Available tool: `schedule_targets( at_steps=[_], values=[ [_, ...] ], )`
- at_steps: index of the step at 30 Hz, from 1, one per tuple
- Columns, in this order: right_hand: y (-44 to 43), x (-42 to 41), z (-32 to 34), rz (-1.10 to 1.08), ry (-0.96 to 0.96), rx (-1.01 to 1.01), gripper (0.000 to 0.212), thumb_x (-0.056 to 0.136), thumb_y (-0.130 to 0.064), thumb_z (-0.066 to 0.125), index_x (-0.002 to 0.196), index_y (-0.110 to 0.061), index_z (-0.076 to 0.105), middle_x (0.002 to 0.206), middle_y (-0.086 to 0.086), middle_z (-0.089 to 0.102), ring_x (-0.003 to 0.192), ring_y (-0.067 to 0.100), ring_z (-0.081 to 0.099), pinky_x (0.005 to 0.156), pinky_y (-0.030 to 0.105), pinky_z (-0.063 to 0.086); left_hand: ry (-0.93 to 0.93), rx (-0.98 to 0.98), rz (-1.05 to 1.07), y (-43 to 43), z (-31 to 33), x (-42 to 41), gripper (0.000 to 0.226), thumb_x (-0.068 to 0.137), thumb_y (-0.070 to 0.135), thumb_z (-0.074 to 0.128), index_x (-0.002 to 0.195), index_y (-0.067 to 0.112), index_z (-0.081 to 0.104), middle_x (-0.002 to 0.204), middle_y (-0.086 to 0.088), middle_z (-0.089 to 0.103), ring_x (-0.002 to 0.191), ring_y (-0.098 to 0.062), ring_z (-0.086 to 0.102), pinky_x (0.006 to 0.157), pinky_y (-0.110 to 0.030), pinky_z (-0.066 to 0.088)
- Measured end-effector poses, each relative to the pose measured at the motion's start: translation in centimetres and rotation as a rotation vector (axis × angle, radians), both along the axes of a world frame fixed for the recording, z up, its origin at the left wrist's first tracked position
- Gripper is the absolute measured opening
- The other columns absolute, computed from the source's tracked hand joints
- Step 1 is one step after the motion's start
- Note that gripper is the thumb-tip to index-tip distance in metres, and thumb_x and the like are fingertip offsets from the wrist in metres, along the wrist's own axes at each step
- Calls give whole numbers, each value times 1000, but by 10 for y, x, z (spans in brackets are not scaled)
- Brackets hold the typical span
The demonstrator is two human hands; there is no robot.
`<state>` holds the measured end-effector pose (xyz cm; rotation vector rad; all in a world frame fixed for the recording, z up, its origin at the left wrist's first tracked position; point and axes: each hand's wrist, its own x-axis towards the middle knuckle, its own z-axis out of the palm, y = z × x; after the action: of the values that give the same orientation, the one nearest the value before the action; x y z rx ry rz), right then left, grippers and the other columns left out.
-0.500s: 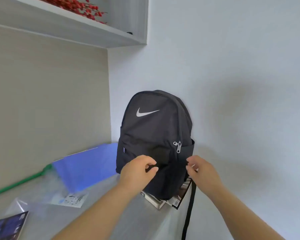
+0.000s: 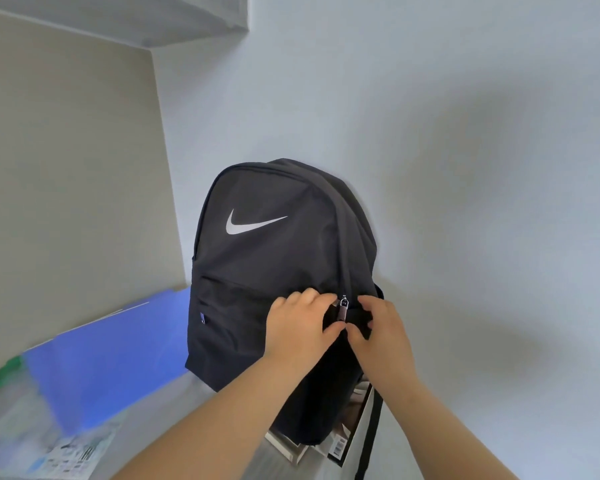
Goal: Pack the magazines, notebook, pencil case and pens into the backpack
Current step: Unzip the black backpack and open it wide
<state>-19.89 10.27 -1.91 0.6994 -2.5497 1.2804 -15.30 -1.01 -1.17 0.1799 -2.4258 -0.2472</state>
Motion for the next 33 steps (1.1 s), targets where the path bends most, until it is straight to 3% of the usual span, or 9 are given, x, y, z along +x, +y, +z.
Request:
schedule_targets(
  at_steps=[5,8,11,15,18,23,26,29,33],
  values=[
    [-3,-12,0,46,-14,-15,30,87,-11,52,116,-18,53,94,-10,52,80,6,49,73,18,39,-13,-298,140,8,7,-2,38,44,56,77,69,29,67,65,9,66,58,-9,62,58,-25,51],
    [3,-22,2,87,44,-3,26,88,-14,50,114,-18,56,86,-13,51,67,-1,46,62,6,34,-3,-427,215,11,13,-11,34,41,56,77,59,30,66,60,11,63,57,-8,59,65,-24,49],
    [5,-30,7,97,106,23,25,88,-16,52,112,-20,57,84,-14,50,69,1,44,61,3,30,15,-506,235,14,15,-17,18,51,44,77,54,29,68,56,11,62,57,-10,59,75,-27,32],
    [3,-33,8,89,222,98,27,85,-24,57,112,-20,57,88,-9,55,82,10,49,75,17,40,25,-507,226,13,21,-18,13,52,33,81,51,28,68,52,11,62,56,-11,60,74,-26,30],
    [2,-32,4,114,272,182,33,83,-41,55,110,-21,55,102,-5,59,94,15,54,82,26,40,27,-460,170,11,26,-14,17,49,27,84,53,28,68,53,11,64,52,-8,61,60,-20,42],
    [-6,-34,16,110,348,157,26,83,-43,53,80,-17,57,70,-7,48,66,14,41,69,27,27,54,-379,77,11,37,-5,22,47,13,87,59,20,71,54,6,69,41,-9,60,40,-14,44],
    [-10,-33,21,165,354,197,29,87,-38,50,65,-21,43,55,-9,39,57,16,38,68,27,27,82,-375,114,9,50,2,18,52,9,84,61,17,71,55,3,69,41,-11,60,36,-15,45],
    [-8,-31,22,192,364,278,32,90,-36,44,62,-23,34,50,-10,27,52,14,34,68,26,27,204,-327,217,-2,74,12,4,67,12,69,64,14,71,57,-2,70,44,-17,62,38,-18,44],
    [-1,-30,30,240,365,340,42,90,-34,43,54,-25,23,53,-8,27,48,9,28,56,24,25,349,-245,307,-12,103,23,18,77,19,59,66,11,71,55,-6,69,49,-23,64,41,-23,47]
  ],
)
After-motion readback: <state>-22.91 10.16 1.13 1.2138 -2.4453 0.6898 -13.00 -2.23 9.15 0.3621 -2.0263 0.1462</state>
